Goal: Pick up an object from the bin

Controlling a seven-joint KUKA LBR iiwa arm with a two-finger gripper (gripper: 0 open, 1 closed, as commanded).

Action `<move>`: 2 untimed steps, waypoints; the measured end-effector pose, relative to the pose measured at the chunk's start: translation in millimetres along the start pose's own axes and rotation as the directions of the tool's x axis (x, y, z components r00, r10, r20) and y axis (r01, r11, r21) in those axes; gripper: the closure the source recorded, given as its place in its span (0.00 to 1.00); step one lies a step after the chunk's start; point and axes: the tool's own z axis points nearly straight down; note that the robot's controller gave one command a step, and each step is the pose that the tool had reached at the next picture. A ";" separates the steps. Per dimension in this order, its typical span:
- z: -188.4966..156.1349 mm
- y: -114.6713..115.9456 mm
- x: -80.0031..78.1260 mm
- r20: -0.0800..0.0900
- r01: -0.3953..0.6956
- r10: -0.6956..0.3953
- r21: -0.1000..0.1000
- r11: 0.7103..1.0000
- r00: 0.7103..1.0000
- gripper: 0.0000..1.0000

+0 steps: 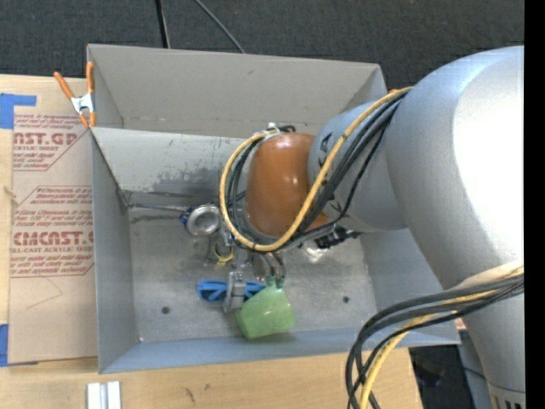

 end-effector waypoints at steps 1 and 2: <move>-33.1 -5.1 27.6 -0.006 -0.028 0.028 0.002 1.000 1.000 0.00; -31.3 -7.3 29.6 -0.006 -0.201 0.201 0.004 0.980 0.980 0.00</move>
Offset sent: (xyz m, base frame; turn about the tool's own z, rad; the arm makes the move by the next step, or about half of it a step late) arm -0.0272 -0.0057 0.0319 0.0279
